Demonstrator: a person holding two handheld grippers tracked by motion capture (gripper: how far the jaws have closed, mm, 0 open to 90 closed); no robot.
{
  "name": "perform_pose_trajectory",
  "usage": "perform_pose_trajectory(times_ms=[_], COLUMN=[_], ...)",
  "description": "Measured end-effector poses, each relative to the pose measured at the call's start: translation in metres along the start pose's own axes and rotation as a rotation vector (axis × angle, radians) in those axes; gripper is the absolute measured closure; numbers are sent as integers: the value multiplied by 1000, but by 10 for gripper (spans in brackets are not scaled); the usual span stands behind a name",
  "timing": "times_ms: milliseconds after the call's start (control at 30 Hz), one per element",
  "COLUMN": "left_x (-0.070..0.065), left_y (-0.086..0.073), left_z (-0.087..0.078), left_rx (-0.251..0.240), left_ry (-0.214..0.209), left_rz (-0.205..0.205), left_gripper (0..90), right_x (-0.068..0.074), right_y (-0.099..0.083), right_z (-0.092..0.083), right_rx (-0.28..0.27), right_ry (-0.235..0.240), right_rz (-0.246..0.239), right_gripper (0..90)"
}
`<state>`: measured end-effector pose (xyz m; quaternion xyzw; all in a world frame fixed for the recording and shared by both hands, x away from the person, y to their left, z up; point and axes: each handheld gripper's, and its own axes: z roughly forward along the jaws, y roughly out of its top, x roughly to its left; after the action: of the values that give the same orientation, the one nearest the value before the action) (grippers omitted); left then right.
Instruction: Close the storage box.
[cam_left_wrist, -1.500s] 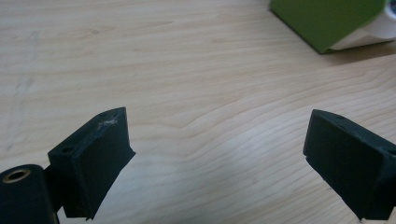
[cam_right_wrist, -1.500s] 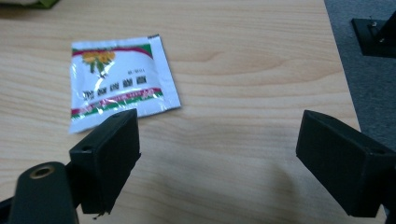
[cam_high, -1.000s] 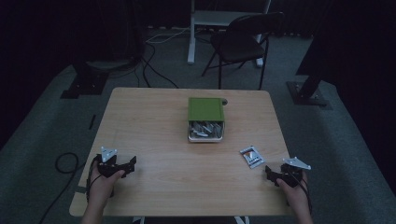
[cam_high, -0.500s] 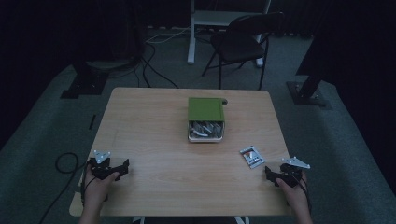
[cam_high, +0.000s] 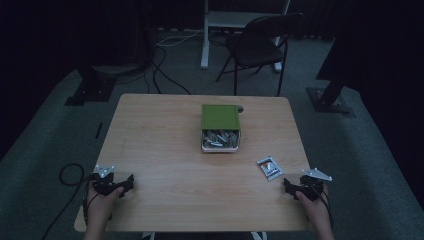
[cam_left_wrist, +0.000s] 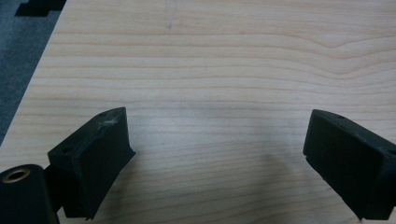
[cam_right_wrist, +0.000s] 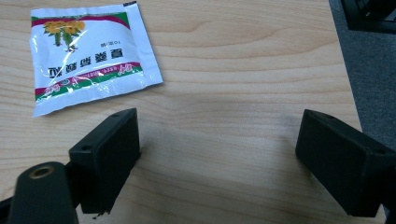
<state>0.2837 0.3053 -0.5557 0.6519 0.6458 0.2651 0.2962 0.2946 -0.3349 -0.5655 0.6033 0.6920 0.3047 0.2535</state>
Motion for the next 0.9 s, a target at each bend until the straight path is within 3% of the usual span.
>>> perform_pose_trajectory(times_ms=[267, 467, 633, 900], left_x=[-1, -6, -9, -10], left_y=[-2, -2, -3, -2], left_z=[2, 3, 2, 3], left_rx=[20, 35, 32, 33], left_ry=[17, 50, 84, 103], left_rz=[-12, 16, -20, -39], left_gripper=[81, 82, 81, 80], right_x=[0, 0, 0, 0], right_y=[0, 0, 0, 0], right_z=[0, 0, 0, 0], right_rx=[0, 0, 0, 0], right_ry=[0, 0, 0, 0], right_rz=[0, 0, 1, 1], right_gripper=[132, 132, 132, 130])
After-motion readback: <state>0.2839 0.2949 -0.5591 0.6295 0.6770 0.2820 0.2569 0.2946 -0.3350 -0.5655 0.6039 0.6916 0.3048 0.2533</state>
